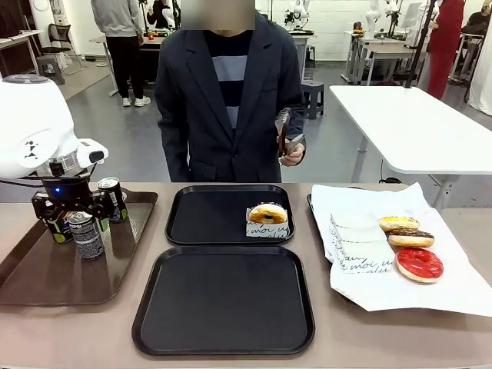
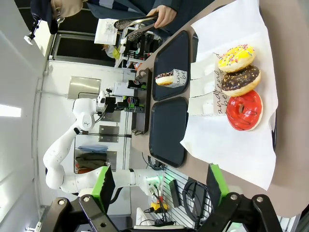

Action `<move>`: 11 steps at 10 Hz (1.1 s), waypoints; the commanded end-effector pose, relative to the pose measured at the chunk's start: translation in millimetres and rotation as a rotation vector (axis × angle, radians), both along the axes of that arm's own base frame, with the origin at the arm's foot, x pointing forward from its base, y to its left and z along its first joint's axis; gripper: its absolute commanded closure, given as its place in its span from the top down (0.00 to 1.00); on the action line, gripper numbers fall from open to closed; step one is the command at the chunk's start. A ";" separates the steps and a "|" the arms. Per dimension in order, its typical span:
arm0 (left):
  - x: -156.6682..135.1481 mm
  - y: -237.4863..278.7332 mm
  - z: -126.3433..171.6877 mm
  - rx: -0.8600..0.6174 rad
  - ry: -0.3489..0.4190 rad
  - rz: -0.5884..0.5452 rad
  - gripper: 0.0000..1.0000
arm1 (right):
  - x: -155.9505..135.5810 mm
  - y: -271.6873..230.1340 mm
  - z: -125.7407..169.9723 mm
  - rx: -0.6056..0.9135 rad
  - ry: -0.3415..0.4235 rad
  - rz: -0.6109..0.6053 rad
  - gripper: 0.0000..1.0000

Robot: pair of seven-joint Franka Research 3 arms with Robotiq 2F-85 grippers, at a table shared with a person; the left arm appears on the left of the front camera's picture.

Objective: Set up donuts and drinks on trays.
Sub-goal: Pick up one Pepsi coke and place it on the Flat Tray.

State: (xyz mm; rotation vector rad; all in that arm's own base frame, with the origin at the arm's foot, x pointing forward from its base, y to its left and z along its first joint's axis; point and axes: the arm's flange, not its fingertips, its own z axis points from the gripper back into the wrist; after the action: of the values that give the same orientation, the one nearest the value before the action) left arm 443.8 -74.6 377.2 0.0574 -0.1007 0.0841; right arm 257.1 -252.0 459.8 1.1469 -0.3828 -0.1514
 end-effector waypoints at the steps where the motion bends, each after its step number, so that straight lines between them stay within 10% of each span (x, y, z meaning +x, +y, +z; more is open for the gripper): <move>1: 1.5 -1.0 -1.9 -0.034 -0.009 -0.014 1.00 | 0.3 -1.0 0.2 0.011 -0.022 0.003 1.00; 11: -1.5 -1.1 16.1 -0.073 0.030 -0.018 0.12 | 0.3 -1.0 0.2 0.011 -0.022 0.003 1.00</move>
State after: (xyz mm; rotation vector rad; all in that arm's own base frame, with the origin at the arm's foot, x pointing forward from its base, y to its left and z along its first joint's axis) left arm 443.7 -77.3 378.1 0.0300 -0.0857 0.0858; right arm 257.1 -252.0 459.8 1.1469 -0.3828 -0.1513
